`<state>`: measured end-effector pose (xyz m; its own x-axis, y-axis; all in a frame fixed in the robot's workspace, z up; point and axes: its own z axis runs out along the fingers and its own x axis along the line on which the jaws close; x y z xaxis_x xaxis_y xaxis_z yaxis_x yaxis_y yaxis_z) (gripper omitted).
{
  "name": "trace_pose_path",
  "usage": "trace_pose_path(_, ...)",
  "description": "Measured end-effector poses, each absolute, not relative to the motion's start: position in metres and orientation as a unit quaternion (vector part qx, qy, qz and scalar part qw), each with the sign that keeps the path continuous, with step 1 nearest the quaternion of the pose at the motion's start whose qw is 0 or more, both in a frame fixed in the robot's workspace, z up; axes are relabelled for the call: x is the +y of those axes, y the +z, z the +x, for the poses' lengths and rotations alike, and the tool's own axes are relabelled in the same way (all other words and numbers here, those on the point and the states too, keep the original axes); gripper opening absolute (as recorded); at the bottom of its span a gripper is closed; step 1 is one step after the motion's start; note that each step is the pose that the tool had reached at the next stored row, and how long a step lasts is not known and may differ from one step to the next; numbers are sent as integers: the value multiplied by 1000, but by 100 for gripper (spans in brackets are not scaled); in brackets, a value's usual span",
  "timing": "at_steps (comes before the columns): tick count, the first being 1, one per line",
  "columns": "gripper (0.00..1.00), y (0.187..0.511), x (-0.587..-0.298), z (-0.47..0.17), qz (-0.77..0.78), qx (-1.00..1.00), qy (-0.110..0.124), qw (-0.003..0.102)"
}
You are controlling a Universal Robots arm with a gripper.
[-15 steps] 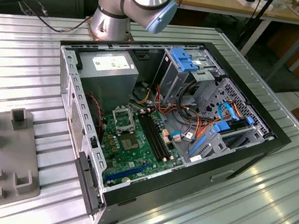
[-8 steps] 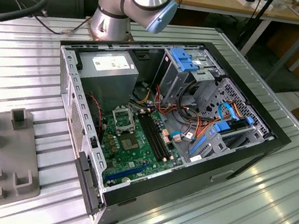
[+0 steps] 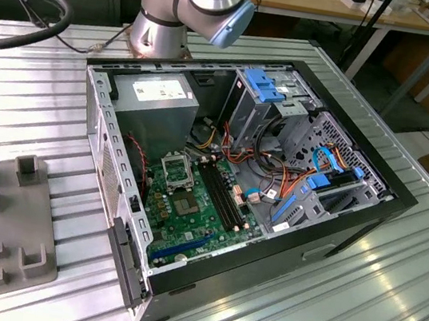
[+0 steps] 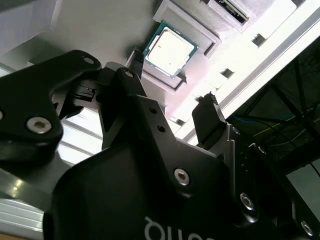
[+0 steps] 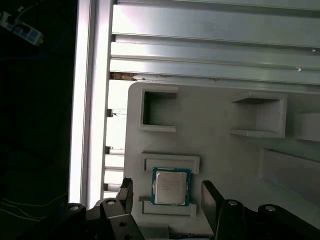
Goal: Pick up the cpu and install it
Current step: 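Pick up the cpu and move it towards the insertion slot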
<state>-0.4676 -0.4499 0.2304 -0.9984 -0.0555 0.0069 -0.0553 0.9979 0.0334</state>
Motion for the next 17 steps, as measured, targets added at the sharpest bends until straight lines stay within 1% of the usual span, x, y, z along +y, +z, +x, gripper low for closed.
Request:
trace_pose_path(10, 66, 227, -450, -468, 28, -999, -16, 2)
trace_pose_path(17, 66, 213, -451, -468, 28, -999, -15, 1)
